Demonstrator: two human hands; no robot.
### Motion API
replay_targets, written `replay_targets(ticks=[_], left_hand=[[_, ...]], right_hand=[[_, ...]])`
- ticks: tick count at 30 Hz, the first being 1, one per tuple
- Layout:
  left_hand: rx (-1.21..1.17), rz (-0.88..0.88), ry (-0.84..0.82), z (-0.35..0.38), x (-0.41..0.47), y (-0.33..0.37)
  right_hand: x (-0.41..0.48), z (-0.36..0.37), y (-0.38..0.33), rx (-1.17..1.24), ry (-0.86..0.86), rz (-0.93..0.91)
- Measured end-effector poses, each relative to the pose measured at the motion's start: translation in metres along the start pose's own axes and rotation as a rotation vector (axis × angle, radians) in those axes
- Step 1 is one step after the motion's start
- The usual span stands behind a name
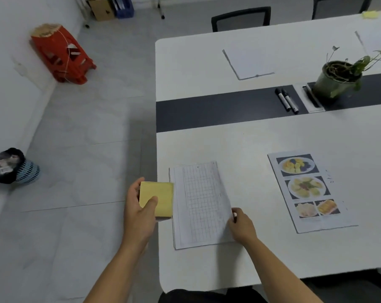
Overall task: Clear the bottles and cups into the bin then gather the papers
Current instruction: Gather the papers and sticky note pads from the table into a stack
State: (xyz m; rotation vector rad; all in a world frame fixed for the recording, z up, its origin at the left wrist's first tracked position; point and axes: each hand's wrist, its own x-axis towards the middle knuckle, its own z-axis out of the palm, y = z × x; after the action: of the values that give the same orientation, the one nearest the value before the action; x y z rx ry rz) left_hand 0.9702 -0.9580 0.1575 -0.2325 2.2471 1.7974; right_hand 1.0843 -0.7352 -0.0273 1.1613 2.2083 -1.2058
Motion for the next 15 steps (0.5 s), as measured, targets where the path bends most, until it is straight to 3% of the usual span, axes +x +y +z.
replay_targets(ticks=[4, 6, 8, 10, 12, 15], left_hand=[[-0.113, -0.121, -0.104, 0.001, 0.034, -0.002], [-0.154, -0.165, -0.159, 0.008, 0.046, -0.008], [-0.183, -0.207, -0.223, 0.019, 0.053, -0.014], [-0.18, -0.237, -0.3, 0.035, 0.054, -0.02], [-0.133, -0.231, -0.388, 0.053, 0.053, -0.028], [0.008, -0.143, -0.48, 0.078, 0.052, -0.044]], right_hand=[[-0.014, 0.011, -0.019, -0.09, 0.123, 0.064], [-0.029, 0.004, -0.042, 0.071, 0.191, 0.011], [-0.049, -0.012, -0.071, 0.405, 0.091, -0.049], [-0.065, -0.027, -0.094, 0.685, -0.126, -0.081], [-0.07, -0.038, -0.102, 0.74, -0.206, -0.118], [-0.063, -0.046, -0.092, 0.631, -0.127, -0.136]])
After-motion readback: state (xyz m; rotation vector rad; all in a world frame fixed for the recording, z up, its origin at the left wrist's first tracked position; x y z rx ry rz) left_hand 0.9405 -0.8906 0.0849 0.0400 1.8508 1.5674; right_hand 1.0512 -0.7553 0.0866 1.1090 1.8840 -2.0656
